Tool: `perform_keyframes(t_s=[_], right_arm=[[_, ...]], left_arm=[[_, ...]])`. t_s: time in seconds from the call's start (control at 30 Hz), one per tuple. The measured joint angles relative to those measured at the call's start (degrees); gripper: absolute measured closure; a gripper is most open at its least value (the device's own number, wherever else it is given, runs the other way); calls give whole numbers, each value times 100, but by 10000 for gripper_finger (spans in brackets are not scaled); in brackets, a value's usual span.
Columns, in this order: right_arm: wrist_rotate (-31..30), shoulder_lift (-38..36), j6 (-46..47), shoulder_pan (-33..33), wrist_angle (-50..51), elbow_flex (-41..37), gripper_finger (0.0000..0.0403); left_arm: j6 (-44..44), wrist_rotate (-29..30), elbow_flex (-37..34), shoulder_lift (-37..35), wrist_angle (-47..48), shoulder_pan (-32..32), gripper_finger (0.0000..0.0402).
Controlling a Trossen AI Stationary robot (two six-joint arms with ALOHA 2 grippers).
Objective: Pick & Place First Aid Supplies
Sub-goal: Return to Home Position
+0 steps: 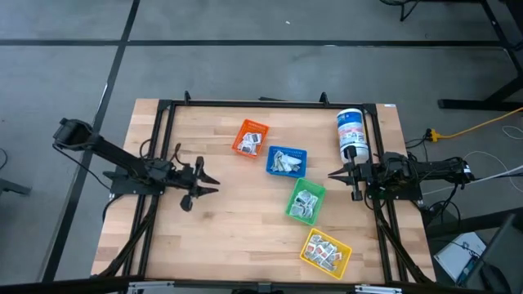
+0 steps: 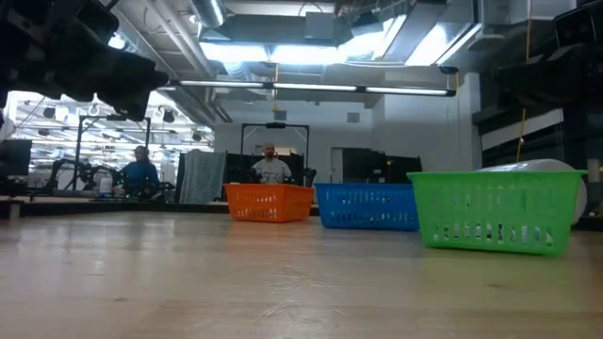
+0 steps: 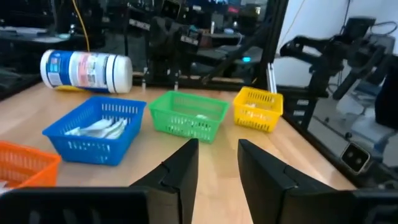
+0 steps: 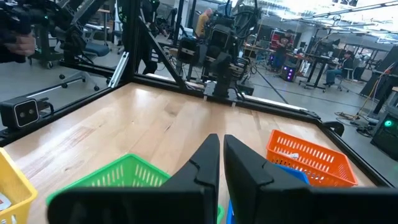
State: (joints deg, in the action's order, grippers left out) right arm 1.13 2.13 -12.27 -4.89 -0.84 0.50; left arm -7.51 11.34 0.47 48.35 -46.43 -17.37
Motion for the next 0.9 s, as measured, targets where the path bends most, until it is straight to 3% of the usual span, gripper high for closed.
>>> perform_keyframes(t_s=[0.23, 0.47, 0.73, 0.9], right_arm=[[0, 0, 0, -1, 2, 1, 377], [2, 0, 0, 1, 2, -1, 377], [1, 0, 2, 1, 4, 1, 377], [1, 0, 0, -1, 3, -1, 377]], left_arm=[[-208, -206, 0, -1284, 1664, 668, 291], [130, -976, 0, -2920, 2844, 1604, 293], [81, -997, 0, -4246, 4509, 2301, 292], [347, -1255, 4, -4661, 4580, 2548, 291]])
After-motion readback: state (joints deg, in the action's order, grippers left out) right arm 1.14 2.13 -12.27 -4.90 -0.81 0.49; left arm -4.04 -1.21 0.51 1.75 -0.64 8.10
